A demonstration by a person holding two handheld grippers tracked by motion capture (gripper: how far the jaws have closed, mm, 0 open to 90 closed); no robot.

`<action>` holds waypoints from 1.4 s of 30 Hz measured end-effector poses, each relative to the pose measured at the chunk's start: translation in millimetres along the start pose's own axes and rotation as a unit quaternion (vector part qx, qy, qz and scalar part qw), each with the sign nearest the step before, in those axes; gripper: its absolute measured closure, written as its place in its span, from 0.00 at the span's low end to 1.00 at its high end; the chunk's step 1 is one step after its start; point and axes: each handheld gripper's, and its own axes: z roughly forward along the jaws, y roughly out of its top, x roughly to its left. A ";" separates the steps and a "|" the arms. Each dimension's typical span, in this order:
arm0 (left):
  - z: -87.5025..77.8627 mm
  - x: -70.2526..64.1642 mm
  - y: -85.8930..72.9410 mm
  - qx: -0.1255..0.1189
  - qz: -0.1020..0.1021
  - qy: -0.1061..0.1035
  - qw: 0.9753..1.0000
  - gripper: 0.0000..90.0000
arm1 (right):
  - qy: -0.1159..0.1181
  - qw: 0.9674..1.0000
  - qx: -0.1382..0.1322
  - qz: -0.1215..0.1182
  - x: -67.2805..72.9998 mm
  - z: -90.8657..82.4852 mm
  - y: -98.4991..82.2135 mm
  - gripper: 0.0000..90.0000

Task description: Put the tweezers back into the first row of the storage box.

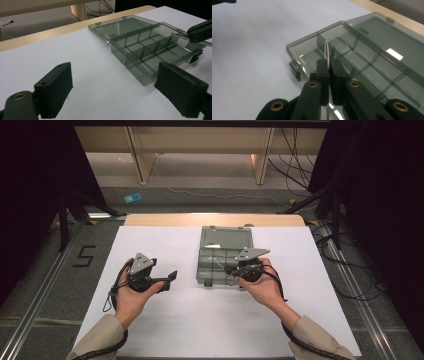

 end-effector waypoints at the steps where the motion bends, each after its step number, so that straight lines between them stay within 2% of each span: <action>1: -0.1 0.0 0.0 0.000 0.000 0.000 1.000 0.15 | -0.002 1.000 0.001 0.001 -1.1 -0.1 0.2 0.97; 5: -0.3 0.1 0.0 0.000 0.001 0.001 1.000 0.15 | -0.005 1.000 0.000 0.002 -5.4 0.4 0.2 0.97; 12: -0.3 0.4 -0.1 0.000 0.001 0.001 1.000 0.15 | -0.008 1.000 0.000 -0.011 -16.4 0.8 3.9 0.97; 20: -0.1 0.6 -0.2 -0.001 -0.001 0.001 1.000 0.15 | -0.011 1.000 0.001 -0.011 -30.9 0.9 9.9 0.97; 28: 0.5 0.9 -0.7 0.000 -0.003 0.000 1.000 0.15 | -0.009 0.999 0.007 -0.030 -46.1 7.6 13.8 0.97; 29: 0.6 0.7 -1.0 0.000 -0.006 0.001 1.000 0.15 | -0.012 0.999 0.006 -0.030 -47.1 8.0 14.3 1.00; 31: 0.7 1.1 -1.2 0.001 -0.002 0.001 1.000 0.15 | -0.012 0.999 0.002 -0.033 -48.7 9.3 15.1 1.00; 33: 1.2 0.9 -1.4 0.001 -0.002 0.001 1.000 0.15 | -0.029 0.999 0.013 -0.041 -49.8 13.2 15.7 1.00; 37: 0.3 0.4 -1.1 0.000 0.000 0.000 1.000 0.15 | -0.034 0.999 0.023 -0.021 -57.4 23.2 13.3 1.00; 39: 0.2 1.1 -1.5 0.000 -0.006 0.000 1.000 0.15 | -0.032 0.999 0.020 -0.021 -58.3 23.5 12.7 1.00; 42: 0.5 2.3 -2.2 0.002 -0.004 0.002 1.000 0.15 | -0.026 0.999 0.017 -0.020 -58.1 21.5 13.6 1.00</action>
